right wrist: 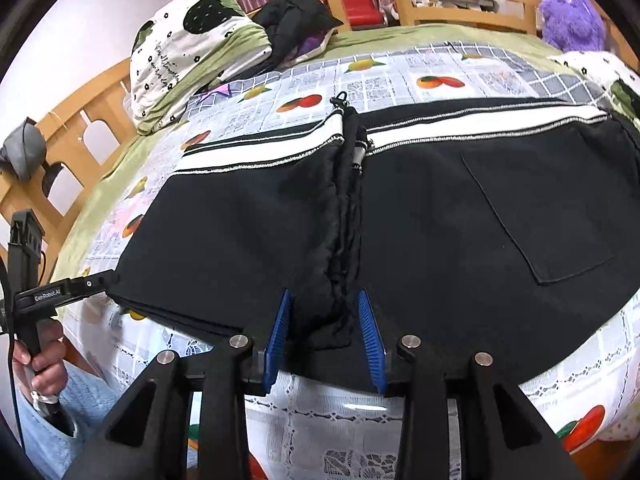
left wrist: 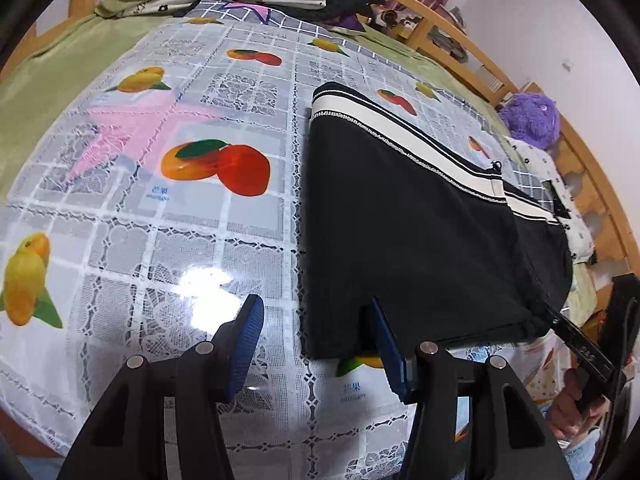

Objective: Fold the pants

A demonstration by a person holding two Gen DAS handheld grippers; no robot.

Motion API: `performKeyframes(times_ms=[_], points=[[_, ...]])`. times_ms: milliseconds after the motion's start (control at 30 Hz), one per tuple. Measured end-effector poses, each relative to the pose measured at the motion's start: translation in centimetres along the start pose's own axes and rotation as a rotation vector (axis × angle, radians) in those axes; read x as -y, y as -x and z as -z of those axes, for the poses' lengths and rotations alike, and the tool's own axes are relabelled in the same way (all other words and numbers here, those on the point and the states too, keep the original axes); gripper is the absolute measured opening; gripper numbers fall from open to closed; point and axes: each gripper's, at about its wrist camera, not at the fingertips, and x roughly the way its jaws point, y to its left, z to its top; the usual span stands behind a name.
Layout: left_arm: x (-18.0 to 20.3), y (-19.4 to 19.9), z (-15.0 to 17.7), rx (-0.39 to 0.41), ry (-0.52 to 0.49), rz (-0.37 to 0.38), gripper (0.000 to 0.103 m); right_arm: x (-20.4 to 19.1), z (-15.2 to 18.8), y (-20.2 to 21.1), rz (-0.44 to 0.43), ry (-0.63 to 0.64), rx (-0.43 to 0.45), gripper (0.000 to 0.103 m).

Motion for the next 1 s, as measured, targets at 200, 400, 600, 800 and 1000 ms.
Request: performKeyframes(times_ms=[200,400,600,800,1000], points=[[2.6,2.0,-0.4,0.047,-0.055,-0.009,0.052,0.8,0.7,4.2,0.039,-0.024,0.077,0.035],[5.0,3.1,-0.4,0.047,-0.083,0.016,0.052,2.5,2.7,9.4,0.093,-0.080,0.131,0.039],[6.5,4.3,-1.1,0.085,-0.105,0.020,0.052,3.9,4.2,9.7,0.054,-0.153,0.115,0.040],[4.6,2.8,-2.0,0.106,-0.093,0.046,0.052,6.8,5.3,5.8,0.031,-0.290,0.082,0.040],[1.7,-1.4,-4.4,0.063,-0.074,0.037,0.052,10.8,4.9,3.2,-0.015,-0.480,0.120,0.040]])
